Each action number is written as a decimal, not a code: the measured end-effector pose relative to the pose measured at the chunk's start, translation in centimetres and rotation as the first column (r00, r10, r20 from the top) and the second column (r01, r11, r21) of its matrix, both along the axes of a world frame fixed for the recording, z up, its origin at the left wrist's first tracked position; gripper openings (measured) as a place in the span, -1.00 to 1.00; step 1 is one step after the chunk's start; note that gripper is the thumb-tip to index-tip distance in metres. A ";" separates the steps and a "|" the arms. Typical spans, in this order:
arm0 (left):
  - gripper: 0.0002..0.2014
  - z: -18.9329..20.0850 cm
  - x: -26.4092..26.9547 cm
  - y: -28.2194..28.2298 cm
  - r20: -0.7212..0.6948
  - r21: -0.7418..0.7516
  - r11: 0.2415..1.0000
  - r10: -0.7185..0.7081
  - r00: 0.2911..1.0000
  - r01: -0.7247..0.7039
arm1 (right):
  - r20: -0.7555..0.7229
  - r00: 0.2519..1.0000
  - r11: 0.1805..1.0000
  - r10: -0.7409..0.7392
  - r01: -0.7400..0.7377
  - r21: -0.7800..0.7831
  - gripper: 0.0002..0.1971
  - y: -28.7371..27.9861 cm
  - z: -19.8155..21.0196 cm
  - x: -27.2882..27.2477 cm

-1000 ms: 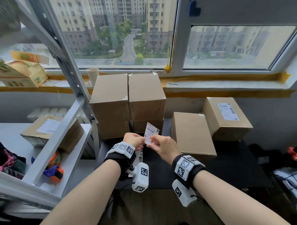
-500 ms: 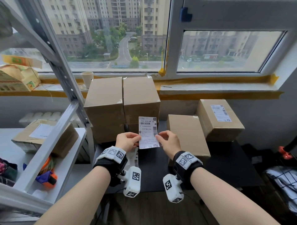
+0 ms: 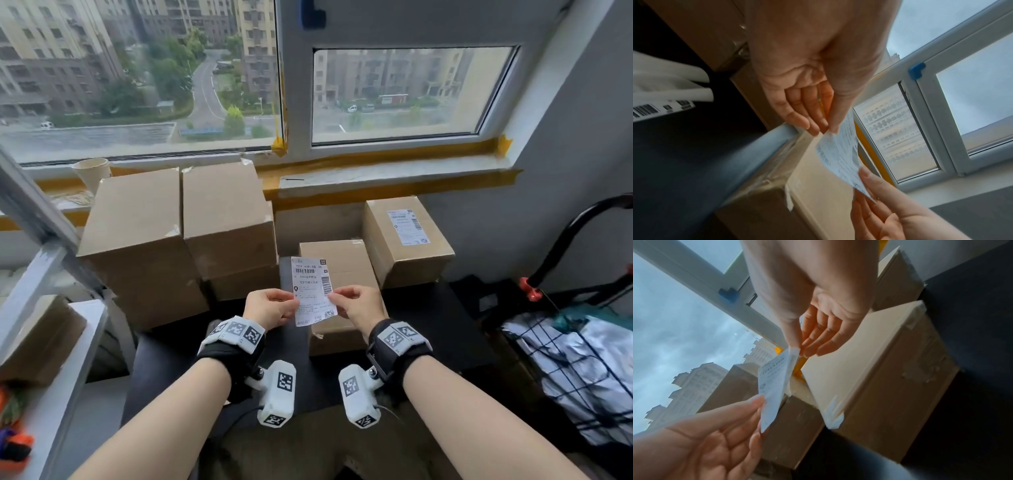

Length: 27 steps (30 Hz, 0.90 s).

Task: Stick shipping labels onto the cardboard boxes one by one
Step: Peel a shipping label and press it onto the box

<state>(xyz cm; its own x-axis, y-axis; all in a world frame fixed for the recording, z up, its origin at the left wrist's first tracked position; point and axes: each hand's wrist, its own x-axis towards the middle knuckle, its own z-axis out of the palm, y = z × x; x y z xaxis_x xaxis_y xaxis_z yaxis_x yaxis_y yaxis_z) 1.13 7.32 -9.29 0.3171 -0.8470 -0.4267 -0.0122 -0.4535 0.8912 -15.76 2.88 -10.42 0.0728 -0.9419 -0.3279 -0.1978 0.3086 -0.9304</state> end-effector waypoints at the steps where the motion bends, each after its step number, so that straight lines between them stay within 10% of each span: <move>1: -0.93 -0.2 -0.7 -0.6 -0.007 0.007 1.000 -0.016 1.000 0.016 | -0.016 1.000 1.000 -0.011 0.011 0.004 -0.90 -0.5 -0.2 -0.8; 27: -0.74 -2.9 -6.7 -8.0 0.309 0.178 0.968 0.113 0.944 -0.174 | -0.473 0.868 0.982 0.152 -0.188 -0.028 -0.68 -8.8 -3.1 -4.7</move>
<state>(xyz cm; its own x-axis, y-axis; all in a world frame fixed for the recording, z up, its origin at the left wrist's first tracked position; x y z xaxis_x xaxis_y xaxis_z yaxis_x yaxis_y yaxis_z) -5.57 -0.70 -12.17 0.5659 -0.6897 -0.4518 -0.1813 -0.6387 0.7478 -20.47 -5.92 -13.55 0.0890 -0.9509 -0.2966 -0.6577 0.1675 -0.7344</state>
